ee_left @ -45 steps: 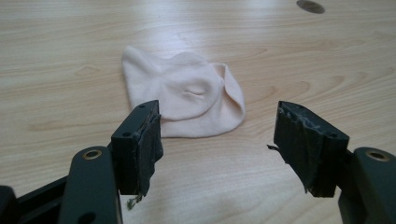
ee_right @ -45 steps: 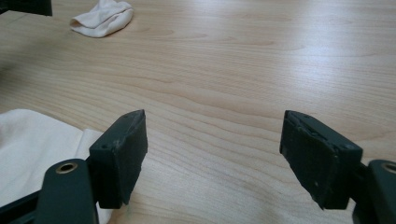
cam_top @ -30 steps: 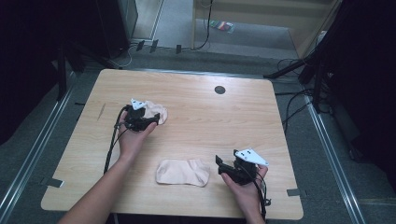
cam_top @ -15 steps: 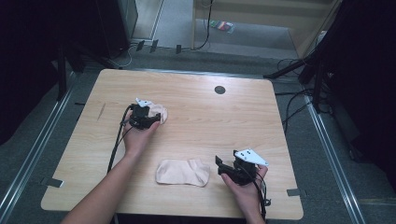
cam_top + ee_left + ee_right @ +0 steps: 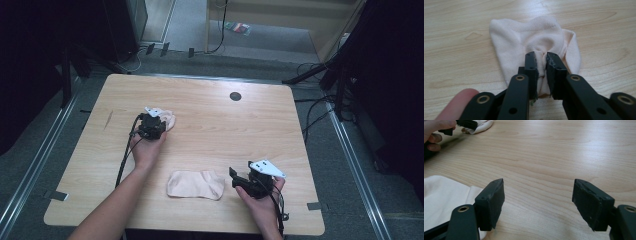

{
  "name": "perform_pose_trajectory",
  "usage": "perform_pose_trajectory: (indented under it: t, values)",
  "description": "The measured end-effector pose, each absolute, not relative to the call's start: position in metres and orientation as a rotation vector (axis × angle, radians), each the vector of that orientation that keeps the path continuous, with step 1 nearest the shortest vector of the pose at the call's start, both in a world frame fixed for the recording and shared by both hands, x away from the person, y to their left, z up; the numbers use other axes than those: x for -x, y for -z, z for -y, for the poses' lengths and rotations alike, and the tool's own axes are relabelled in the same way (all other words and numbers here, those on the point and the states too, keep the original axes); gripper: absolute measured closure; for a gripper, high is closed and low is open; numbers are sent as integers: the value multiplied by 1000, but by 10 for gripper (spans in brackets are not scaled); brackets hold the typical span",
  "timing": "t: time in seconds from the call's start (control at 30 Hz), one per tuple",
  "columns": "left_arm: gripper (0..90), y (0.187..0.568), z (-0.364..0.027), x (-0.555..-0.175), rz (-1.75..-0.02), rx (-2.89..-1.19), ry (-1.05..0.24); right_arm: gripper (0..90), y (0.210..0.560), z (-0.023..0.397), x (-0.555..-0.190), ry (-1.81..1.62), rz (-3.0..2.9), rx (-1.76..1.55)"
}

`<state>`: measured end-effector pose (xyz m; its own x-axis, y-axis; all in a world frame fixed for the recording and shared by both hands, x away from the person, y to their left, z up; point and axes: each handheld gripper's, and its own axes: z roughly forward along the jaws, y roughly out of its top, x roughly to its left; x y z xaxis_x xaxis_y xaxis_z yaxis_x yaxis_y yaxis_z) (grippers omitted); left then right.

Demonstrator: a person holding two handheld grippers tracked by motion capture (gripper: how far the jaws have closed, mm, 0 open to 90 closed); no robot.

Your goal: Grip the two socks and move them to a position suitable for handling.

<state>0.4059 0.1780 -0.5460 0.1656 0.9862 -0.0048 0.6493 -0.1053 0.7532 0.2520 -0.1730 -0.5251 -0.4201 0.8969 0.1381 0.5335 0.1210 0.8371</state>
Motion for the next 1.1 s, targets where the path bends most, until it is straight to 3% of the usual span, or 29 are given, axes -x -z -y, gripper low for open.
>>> perform_pose_trajectory:
  t: [0.23,0.53,0.83,0.93,1.0,1.1]
  values:
    - [849,536,-175,-389,-1468,-1800,-672,275,523,174,-252,-1232,-1994,-1372]
    - [850,516,-141,-341,-1276,-1820,-614,283,519,174,-253,-1241,-1971,-1385]
    - [843,520,-110,-320,-1191,-1898,-563,289,518,169,-252,-1244,-1979,-1369]
    - [770,527,-107,-321,-1199,-1891,-490,289,519,169,-253,-1245,-1979,-1370]
    - [613,527,-107,-321,-1200,-1892,-460,290,519,169,-252,-1244,-1979,-1376]
    - [454,524,-113,-316,-1204,-1867,-480,296,519,169,-254,-1244,-1980,-1378]
